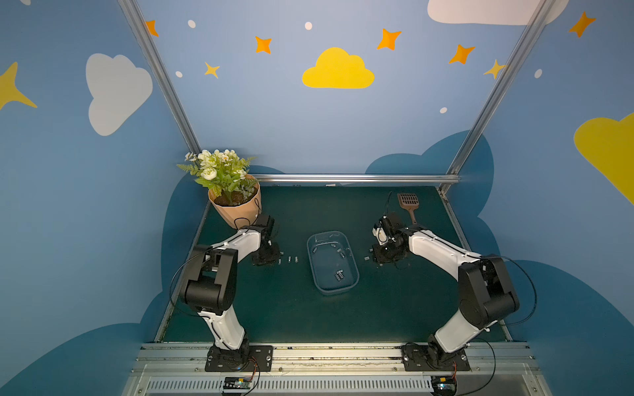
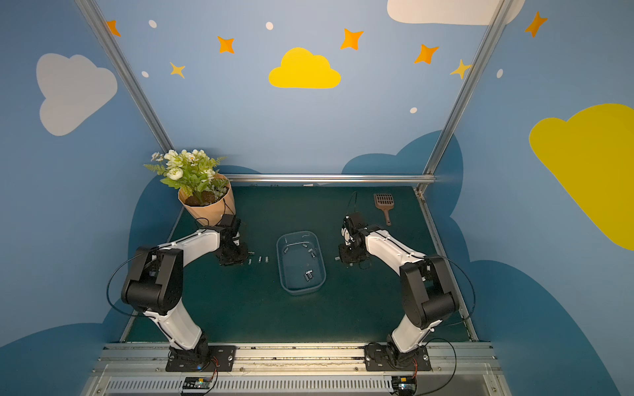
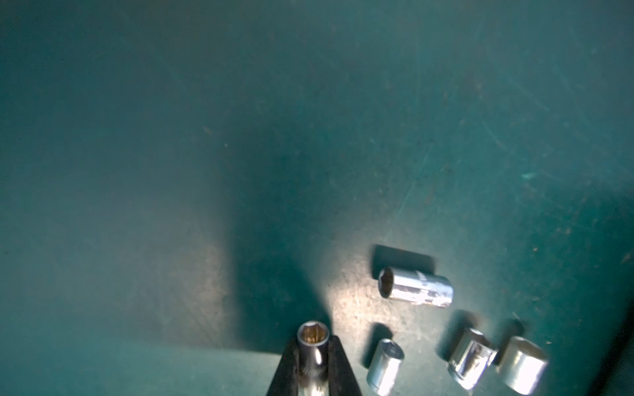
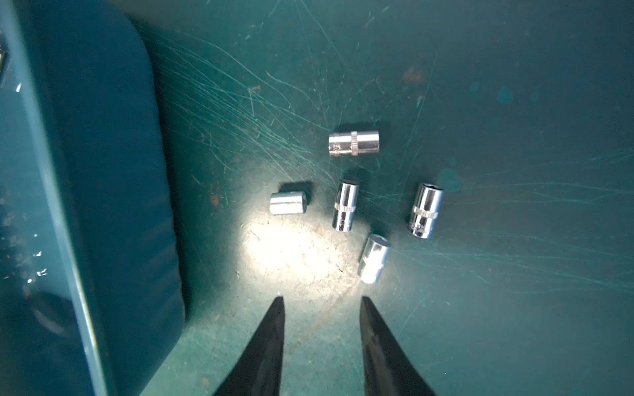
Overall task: Take out the socket from the storage box
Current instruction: Place the socket head at the center of the board.
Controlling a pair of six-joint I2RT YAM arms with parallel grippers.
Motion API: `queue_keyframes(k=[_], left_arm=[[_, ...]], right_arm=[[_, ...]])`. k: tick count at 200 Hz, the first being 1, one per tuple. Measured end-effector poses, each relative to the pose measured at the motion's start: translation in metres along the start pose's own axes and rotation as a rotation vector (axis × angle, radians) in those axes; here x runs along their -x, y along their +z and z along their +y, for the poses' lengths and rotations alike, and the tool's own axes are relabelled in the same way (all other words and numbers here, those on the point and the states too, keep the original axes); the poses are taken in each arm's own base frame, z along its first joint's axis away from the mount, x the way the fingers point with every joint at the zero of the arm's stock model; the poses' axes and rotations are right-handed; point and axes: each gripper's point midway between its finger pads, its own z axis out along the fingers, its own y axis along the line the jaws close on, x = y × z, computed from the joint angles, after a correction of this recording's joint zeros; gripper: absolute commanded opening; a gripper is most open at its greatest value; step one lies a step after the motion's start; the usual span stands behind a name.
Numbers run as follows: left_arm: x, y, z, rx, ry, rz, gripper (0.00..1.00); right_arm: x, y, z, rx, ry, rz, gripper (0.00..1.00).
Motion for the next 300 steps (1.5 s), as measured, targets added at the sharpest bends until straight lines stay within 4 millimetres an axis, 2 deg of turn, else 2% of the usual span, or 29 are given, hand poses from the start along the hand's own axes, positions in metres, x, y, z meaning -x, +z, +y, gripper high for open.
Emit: queue_keyframes(k=[63,129,173,217,257,280,300], left_arm=[[0.001,0.0,-0.003,-0.005,0.008,-0.004,0.35],[0.002,-0.005,0.002,0.023,0.009,-0.015,0.39],[0.008,-0.028,0.001,0.013,0.009,-0.073,0.39],[0.015,-0.063,-0.002,-0.017,0.006,-0.158,0.43],[0.019,-0.09,-0.004,-0.052,-0.012,-0.234,0.52],[0.013,-0.093,-0.002,-0.057,-0.023,-0.242,0.62],[0.007,-0.092,0.001,-0.053,-0.039,-0.239,0.67]], right_arm=[[0.0,0.0,0.0,-0.001,0.0,0.0,0.37],[0.0,0.0,-0.001,-0.001,0.001,0.0,0.37],[0.0,0.0,-0.001,0.0,0.0,0.0,0.37],[0.002,-0.003,0.002,0.003,-0.014,0.0,0.37],[0.023,-0.018,0.022,0.03,-0.078,-0.054,0.37],[0.036,-0.029,0.046,0.06,-0.141,-0.098,0.38],[0.042,-0.037,0.07,0.093,-0.201,-0.125,0.39]])
